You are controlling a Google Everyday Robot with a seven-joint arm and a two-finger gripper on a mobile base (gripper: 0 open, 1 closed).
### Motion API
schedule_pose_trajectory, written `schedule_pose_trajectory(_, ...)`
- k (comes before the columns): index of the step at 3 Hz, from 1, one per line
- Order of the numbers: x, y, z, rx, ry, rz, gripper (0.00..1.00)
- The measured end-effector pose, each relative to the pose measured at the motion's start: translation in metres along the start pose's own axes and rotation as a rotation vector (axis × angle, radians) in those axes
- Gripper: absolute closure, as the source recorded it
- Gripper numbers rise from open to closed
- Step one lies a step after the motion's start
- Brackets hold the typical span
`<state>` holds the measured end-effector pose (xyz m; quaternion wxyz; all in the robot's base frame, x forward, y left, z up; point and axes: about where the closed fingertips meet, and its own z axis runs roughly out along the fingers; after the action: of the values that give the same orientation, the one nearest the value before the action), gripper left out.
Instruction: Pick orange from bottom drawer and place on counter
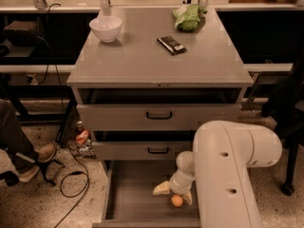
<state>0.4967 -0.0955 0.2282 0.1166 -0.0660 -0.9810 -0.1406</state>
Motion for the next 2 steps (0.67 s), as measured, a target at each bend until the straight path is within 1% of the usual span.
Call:
schedule_pose_trajectory(1,-0.003,-0.013,0.033,0.038,0.019,0.046,0.0)
schedule_pose_trajectory(2,-0.018,-0.021,0.05,0.095,-0.042,0.027,0.0)
